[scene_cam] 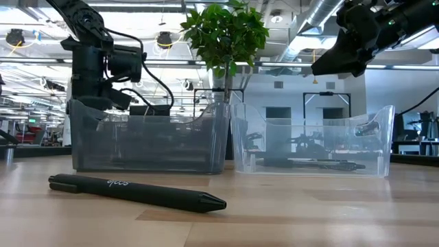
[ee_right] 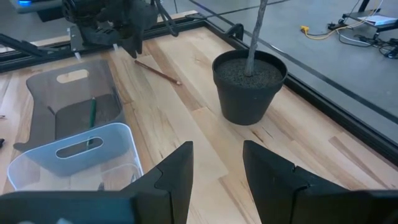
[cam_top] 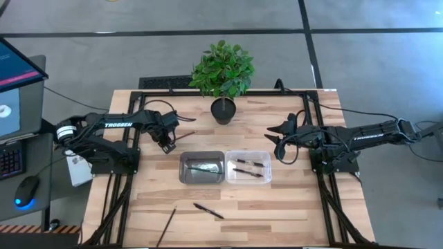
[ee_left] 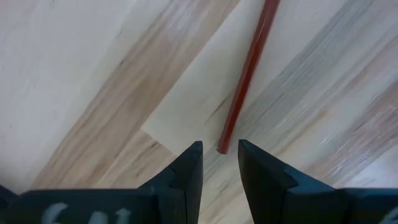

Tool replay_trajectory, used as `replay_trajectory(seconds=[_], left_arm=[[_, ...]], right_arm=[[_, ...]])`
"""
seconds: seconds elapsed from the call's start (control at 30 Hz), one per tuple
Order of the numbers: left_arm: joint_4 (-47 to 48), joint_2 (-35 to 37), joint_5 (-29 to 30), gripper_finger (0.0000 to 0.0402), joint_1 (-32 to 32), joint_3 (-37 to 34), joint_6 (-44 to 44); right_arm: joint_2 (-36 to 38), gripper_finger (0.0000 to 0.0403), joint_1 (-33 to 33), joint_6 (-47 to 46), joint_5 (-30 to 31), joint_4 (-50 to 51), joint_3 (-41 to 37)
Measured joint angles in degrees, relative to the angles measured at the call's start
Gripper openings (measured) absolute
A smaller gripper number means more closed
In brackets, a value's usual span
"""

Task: Sort pens & pencils
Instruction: Put the brown pencil into the black bin

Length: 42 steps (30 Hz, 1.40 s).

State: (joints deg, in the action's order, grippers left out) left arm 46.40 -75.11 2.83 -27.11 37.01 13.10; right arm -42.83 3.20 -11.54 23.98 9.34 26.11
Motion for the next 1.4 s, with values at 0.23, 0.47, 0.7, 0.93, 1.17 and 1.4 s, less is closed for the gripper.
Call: replay_trajectory(seconds=[0.23,0.47,0.7,0.93,1.17,1.4], left_arm=[[-0.3,0.0,-1.8,0.0094,0.0,0.0,-0.4],[-1.2,0.0,-1.2,0.0094,0.0,0.0,-0.4],[-1.1,0.0,-0.4,0.0094,0.0,0.0,0.9],[-2.7,0.0,0.0,0.0094,1.0,0.0,0.0],[-3.0,0.0,0.0,0.0094,0.5,0.0,-0.5],[-1.4,0.0,0.3,0.0094,0.4,0.0,-0.2]], right_arm=[[0.0,0.0164,0.0,0.0,0.0,0.0,0.0],[0.0,0.0166,0.0,0.0,0.0,0.0,0.0],[0.0,0.0166,0.0,0.0,-0.1,0.0,0.0],[0.0,0.0164,0.0,0.0,-0.1,0.0,0.0],[0.0,0.0167,0.0,0.0,-0.1,0.0,0.0],[0.0,0.0164,0.0,0.0,-0.1,0.0,0.0]])
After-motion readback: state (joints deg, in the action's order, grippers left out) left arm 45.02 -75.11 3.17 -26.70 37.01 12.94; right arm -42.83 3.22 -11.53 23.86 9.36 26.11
